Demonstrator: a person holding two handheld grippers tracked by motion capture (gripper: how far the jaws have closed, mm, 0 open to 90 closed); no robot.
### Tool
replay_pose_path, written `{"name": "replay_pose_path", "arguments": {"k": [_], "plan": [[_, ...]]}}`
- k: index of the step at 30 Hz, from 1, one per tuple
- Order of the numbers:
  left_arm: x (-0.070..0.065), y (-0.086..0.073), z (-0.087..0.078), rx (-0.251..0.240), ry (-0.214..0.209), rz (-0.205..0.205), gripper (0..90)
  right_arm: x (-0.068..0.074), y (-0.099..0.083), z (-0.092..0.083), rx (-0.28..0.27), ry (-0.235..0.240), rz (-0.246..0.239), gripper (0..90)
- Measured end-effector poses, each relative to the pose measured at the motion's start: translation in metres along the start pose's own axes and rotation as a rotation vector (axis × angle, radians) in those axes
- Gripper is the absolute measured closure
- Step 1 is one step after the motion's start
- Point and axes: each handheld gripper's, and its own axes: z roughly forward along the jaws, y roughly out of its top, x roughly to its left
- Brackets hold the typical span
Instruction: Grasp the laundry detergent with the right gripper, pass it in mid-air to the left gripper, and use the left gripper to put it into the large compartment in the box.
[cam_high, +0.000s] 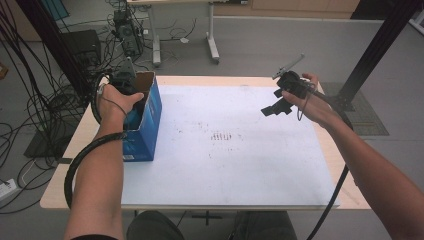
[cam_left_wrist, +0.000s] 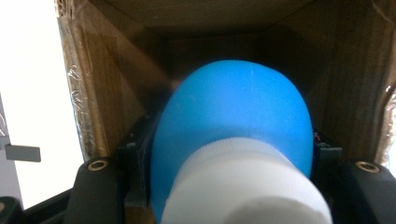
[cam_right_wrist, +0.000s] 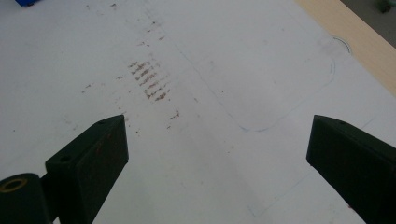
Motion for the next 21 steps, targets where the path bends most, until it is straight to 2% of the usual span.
{"name": "replay_pose_path", "arguments": {"k": [21], "plan": [[0.0009, 0.0003, 0.0, 0.0, -0.003, -0.002, 35.9, 0.0001, -0.0008, -0.0032, -0.005, -0.008, 0.0, 5.5]]}}
